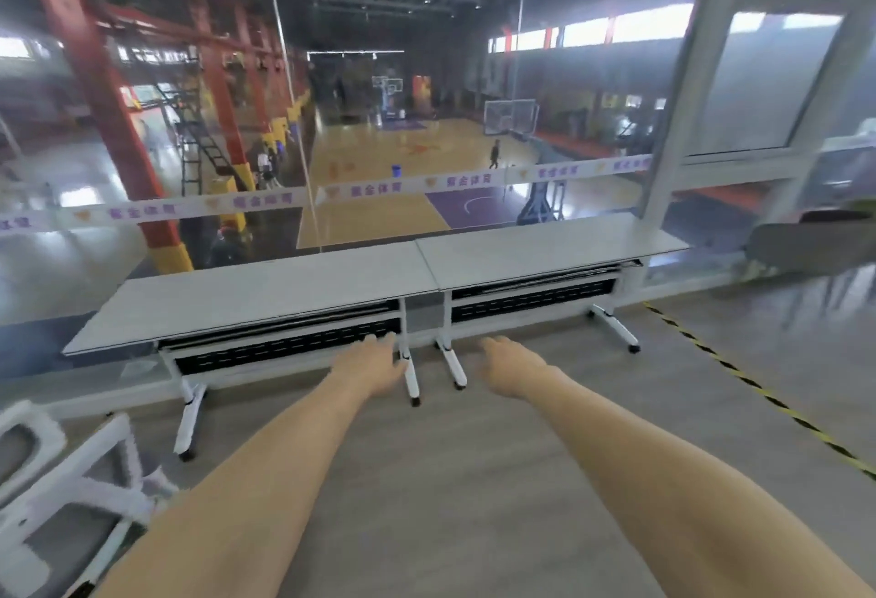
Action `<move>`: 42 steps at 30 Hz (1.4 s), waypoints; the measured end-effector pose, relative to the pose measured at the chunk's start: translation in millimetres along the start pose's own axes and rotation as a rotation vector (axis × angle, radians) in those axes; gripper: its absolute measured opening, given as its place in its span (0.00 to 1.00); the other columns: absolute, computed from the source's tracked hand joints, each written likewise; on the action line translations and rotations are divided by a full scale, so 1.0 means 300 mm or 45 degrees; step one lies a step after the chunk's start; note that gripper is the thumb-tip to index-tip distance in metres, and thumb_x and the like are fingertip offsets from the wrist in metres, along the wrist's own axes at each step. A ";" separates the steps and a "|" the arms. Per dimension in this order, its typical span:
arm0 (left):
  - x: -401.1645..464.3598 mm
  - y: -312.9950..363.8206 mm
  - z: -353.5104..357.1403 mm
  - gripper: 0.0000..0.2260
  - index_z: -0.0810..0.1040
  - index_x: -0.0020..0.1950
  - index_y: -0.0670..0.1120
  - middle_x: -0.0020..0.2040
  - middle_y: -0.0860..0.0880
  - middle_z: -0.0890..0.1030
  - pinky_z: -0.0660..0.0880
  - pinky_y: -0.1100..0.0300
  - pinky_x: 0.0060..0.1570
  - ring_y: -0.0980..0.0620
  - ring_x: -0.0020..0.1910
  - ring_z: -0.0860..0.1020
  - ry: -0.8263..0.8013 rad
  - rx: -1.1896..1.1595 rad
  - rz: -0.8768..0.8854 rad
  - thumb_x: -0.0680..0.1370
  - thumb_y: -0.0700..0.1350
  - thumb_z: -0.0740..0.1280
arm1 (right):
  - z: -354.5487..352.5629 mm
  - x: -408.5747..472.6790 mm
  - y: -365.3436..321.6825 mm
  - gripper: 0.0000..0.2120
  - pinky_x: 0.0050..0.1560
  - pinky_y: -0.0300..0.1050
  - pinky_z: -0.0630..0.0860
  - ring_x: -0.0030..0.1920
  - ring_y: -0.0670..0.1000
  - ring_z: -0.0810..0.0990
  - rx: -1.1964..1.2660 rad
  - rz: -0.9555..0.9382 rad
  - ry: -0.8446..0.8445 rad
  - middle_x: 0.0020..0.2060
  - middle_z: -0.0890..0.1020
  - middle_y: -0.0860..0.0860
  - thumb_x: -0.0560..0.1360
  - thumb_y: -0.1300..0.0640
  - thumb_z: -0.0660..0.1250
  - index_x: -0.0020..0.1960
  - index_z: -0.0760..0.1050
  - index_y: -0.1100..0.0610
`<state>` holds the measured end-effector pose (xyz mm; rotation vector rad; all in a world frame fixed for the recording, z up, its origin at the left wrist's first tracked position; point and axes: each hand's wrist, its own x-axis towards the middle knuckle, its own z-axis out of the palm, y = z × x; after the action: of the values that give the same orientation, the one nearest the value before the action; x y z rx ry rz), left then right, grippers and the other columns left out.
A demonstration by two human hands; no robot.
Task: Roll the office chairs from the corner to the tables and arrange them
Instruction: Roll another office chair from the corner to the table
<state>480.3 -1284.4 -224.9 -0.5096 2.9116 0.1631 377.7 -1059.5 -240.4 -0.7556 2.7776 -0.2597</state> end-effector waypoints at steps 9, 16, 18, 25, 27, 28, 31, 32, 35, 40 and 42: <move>0.154 1.095 -0.079 0.30 0.57 0.83 0.52 0.79 0.44 0.66 0.70 0.40 0.69 0.39 0.75 0.68 0.038 0.100 0.460 0.84 0.63 0.55 | -0.281 -0.329 0.965 0.25 0.60 0.59 0.76 0.64 0.61 0.75 0.022 0.434 0.150 0.68 0.72 0.57 0.84 0.45 0.57 0.77 0.62 0.53; 0.136 1.778 -0.132 0.22 0.66 0.77 0.52 0.69 0.44 0.73 0.73 0.42 0.63 0.41 0.66 0.75 0.135 0.155 0.810 0.85 0.59 0.57 | -0.435 -0.651 1.536 0.25 0.61 0.59 0.76 0.67 0.60 0.73 0.050 0.770 0.244 0.70 0.72 0.55 0.83 0.42 0.58 0.77 0.63 0.50; 0.155 1.946 -0.151 0.22 0.65 0.77 0.51 0.69 0.44 0.74 0.76 0.44 0.59 0.41 0.64 0.76 0.143 0.178 0.881 0.85 0.59 0.56 | -0.482 -0.721 1.666 0.25 0.62 0.59 0.76 0.67 0.60 0.74 0.063 0.866 0.275 0.69 0.72 0.55 0.83 0.42 0.58 0.76 0.64 0.51; 0.265 2.537 -0.227 0.25 0.62 0.78 0.50 0.72 0.43 0.71 0.75 0.45 0.59 0.40 0.67 0.74 0.202 0.202 1.112 0.85 0.60 0.54 | -0.691 -0.857 2.088 0.26 0.62 0.59 0.75 0.67 0.60 0.73 0.047 1.091 0.357 0.72 0.70 0.57 0.84 0.43 0.57 0.79 0.62 0.51; 0.311 2.712 -0.283 0.24 0.62 0.79 0.50 0.74 0.43 0.70 0.73 0.42 0.64 0.40 0.70 0.72 0.251 0.209 1.184 0.85 0.59 0.54 | -0.770 -0.853 2.225 0.26 0.63 0.59 0.75 0.67 0.61 0.73 0.030 1.146 0.384 0.72 0.70 0.57 0.84 0.43 0.57 0.79 0.61 0.51; 0.339 2.800 -0.317 0.24 0.63 0.78 0.50 0.74 0.42 0.69 0.72 0.41 0.65 0.39 0.71 0.71 0.284 0.201 1.205 0.85 0.59 0.54 | -0.814 -0.843 2.295 0.27 0.64 0.59 0.75 0.68 0.61 0.73 0.024 1.173 0.409 0.73 0.70 0.57 0.84 0.43 0.58 0.80 0.61 0.52; 0.437 3.063 -0.414 0.24 0.63 0.78 0.49 0.75 0.41 0.68 0.71 0.40 0.65 0.39 0.72 0.70 0.326 0.143 1.261 0.85 0.59 0.54 | -0.966 -0.797 2.500 0.29 0.68 0.59 0.72 0.71 0.62 0.71 -0.003 1.235 0.486 0.74 0.69 0.58 0.84 0.43 0.59 0.81 0.59 0.53; 0.477 3.147 -0.440 0.25 0.61 0.79 0.50 0.76 0.41 0.67 0.71 0.40 0.65 0.39 0.73 0.69 0.334 0.134 1.287 0.85 0.59 0.54 | -1.021 -0.779 2.563 0.29 0.69 0.58 0.72 0.72 0.62 0.71 -0.010 1.256 0.512 0.75 0.69 0.58 0.84 0.43 0.59 0.81 0.59 0.53; 0.610 3.399 -0.522 0.28 0.53 0.84 0.52 0.80 0.41 0.62 0.68 0.39 0.68 0.38 0.76 0.66 0.345 0.078 1.365 0.85 0.59 0.54 | -1.184 -0.725 2.749 0.29 0.69 0.58 0.71 0.72 0.62 0.70 -0.025 1.329 0.591 0.75 0.68 0.57 0.84 0.44 0.59 0.81 0.59 0.53; 0.824 3.799 -0.648 0.28 0.55 0.83 0.51 0.80 0.42 0.63 0.67 0.39 0.70 0.38 0.76 0.66 0.372 0.042 1.431 0.85 0.59 0.54 | -1.430 -0.643 3.075 0.27 0.66 0.58 0.73 0.71 0.61 0.71 -0.100 1.451 0.624 0.75 0.68 0.56 0.84 0.44 0.57 0.80 0.59 0.53; 0.896 3.954 -0.679 0.27 0.58 0.82 0.51 0.79 0.42 0.65 0.68 0.39 0.68 0.38 0.75 0.68 0.381 0.031 1.454 0.85 0.59 0.54 | -1.504 -0.614 3.209 0.29 0.67 0.58 0.72 0.73 0.61 0.70 -0.122 1.467 0.642 0.77 0.66 0.57 0.84 0.44 0.56 0.82 0.57 0.52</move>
<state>-210.7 -291.0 12.2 1.2625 3.0674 0.1962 -51.9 -99.1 -1.3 1.0639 3.1400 -0.0766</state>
